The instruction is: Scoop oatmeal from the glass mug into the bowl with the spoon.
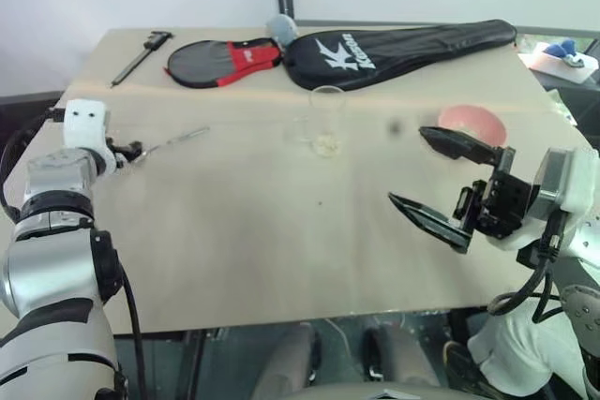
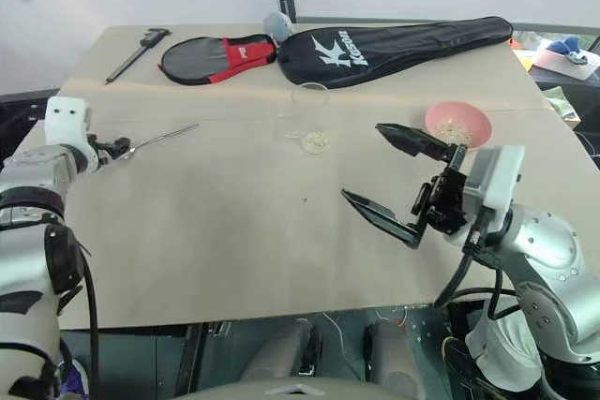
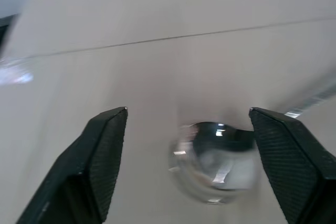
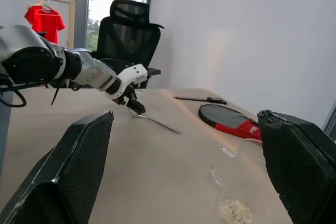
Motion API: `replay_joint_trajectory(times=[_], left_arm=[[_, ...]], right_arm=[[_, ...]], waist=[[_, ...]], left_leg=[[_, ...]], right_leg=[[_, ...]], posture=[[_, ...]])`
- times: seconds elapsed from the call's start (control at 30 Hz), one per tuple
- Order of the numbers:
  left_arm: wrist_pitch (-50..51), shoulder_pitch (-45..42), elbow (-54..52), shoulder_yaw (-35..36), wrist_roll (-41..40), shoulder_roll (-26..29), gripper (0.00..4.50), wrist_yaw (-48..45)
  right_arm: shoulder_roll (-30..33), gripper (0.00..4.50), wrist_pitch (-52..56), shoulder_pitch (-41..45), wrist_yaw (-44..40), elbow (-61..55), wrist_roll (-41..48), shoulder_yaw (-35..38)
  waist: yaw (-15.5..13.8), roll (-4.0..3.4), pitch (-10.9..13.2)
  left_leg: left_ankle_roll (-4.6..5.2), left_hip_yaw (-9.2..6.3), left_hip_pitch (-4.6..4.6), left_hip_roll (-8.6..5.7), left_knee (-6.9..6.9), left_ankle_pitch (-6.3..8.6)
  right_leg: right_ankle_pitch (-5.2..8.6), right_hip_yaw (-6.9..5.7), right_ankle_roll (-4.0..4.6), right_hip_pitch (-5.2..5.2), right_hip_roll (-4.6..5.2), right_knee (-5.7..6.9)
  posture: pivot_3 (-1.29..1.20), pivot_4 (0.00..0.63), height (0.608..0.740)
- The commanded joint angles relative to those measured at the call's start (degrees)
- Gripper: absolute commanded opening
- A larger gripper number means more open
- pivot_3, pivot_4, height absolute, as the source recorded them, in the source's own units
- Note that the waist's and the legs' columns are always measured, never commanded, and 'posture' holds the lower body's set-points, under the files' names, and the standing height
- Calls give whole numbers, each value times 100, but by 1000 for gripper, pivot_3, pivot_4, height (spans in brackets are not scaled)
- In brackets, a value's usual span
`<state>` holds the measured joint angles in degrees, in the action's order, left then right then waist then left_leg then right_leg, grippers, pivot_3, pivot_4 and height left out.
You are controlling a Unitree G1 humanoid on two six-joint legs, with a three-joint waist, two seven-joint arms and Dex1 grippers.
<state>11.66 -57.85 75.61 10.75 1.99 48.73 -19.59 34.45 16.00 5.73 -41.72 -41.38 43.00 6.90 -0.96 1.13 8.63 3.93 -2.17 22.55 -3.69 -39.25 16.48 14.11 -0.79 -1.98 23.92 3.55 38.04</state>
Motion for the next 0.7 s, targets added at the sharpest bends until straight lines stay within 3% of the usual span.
replay_joint_trajectory(times=[0.03, 0.13, 0.5, 0.63, 0.7], left_arm=[[162, -245, -5, 24, 55, -101, 3662, 625], [273, -329, 44, 36, 58, -200, 3662, 790], [1657, -38, -58, 108, -177, 137, 3662, -577], [2527, 343, -714, 5, -292, 403, 3662, -1335], [3201, 834, -1570, 20, -455, 510, 3662, -1586]], right_arm=[[-24, 4500, -31, 128, 10, -38, -34, -36], [-40, 4500, -47, 133, 14, -30, -83, -76], [3, 4500, -170, -282, 1, -194, -180, 120], [5, 4500, -201, -324, -76, -161, -172, 140], [-8, 4500, -177, -222, -106, -85, -157, 88]], waist=[[0, 3, -2], [15, 6, -3], [41, 1, -6], [38, -5, -10], [38, -12, -13]], left_leg=[[0, -2, 2, -2, -2, 0], [0, -2, 2, -3, -3, 0], [0, 5, 9, -3, -4, 0], [0, 6, 7, -2, -4, 0], [0, 6, 2, -2, -4, 0]], right_leg=[[0, -2, 0, 0, 1, 0], [0, -2, -1, 1, 1, 0], [0, 5, -1, 17, -1, 10], [0, 6, -1, 16, -1, 13], [0, 8, -1, 14, -1, 16]], posture=[[0, 150, 740], [0, 150, 740], [0, 150, 740], [0, 150, 740], [0, 150, 740]])
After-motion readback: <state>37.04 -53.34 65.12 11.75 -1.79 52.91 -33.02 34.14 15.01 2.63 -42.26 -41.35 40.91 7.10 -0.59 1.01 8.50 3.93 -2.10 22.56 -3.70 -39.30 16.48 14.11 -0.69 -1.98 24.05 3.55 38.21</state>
